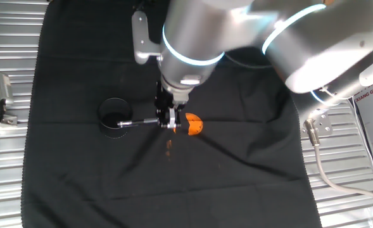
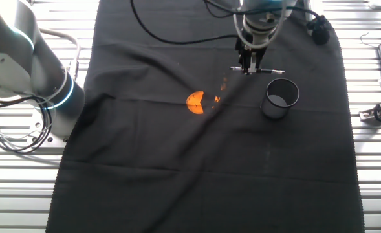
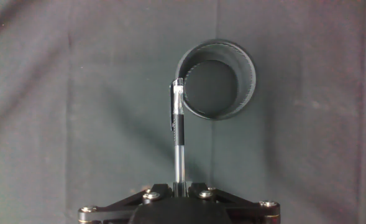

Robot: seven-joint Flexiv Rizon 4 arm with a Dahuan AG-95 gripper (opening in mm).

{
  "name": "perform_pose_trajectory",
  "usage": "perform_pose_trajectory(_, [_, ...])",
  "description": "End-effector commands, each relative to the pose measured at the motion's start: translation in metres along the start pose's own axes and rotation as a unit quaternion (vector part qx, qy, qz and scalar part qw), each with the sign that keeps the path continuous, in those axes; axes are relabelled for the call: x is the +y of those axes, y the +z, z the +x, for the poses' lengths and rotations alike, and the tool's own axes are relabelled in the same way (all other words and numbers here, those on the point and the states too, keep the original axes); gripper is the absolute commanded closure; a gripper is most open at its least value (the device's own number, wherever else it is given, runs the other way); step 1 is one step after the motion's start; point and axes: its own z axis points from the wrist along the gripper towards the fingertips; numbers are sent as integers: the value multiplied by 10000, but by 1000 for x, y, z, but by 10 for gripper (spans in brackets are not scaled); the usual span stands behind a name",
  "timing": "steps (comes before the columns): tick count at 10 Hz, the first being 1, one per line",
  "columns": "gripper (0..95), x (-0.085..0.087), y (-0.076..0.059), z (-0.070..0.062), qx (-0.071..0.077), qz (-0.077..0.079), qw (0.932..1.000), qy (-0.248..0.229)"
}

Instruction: Put the pen into the pen holder

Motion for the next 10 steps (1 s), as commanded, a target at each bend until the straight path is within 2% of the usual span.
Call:
perform_pose_trajectory(1, [950,-6,0,-3,34,-9,10000,-27])
perform_pose_trajectory(7, [950,-7,17,-8,92,-8,9999,-110])
perform_pose_trajectory(10, [950,-7,16,-8,85,-13,9998,-154])
